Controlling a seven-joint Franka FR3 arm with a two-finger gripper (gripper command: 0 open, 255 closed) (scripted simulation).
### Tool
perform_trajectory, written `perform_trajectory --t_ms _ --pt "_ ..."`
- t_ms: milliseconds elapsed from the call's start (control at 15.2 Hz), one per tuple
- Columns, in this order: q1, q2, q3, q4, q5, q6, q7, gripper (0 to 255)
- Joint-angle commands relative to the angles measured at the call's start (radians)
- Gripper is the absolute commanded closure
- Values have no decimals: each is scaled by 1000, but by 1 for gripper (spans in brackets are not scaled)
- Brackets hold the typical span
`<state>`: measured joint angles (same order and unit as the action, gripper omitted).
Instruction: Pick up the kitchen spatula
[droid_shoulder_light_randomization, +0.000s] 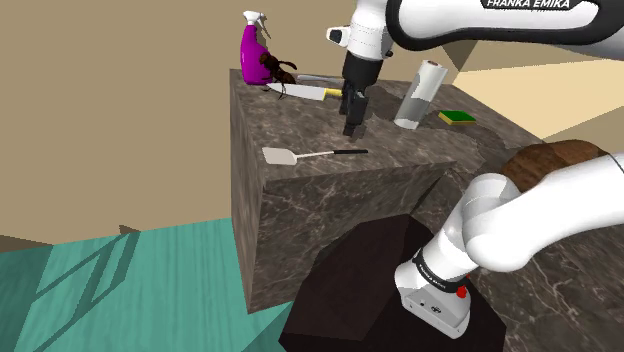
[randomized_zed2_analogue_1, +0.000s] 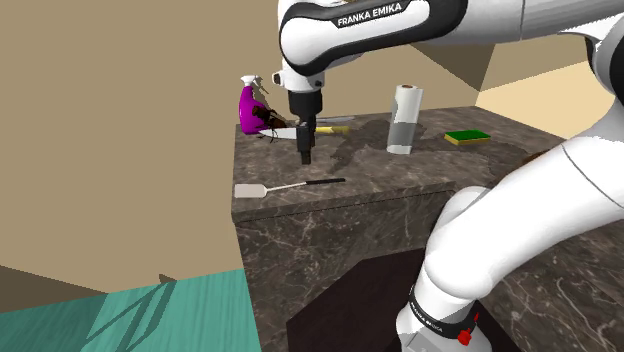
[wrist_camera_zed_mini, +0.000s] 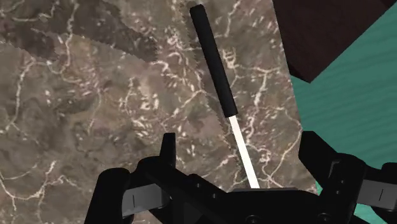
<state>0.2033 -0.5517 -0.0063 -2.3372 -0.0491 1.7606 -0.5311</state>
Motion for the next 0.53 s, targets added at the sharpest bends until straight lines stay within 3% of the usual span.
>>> perform_trajectory --t_ms 0,198,462 --pt "43 52 -4 3 -3 39 -115 0" --pt "93 105 0 3 -2 80 -233 0" --pt "93 114 0 -44 -3 135 -231 0"
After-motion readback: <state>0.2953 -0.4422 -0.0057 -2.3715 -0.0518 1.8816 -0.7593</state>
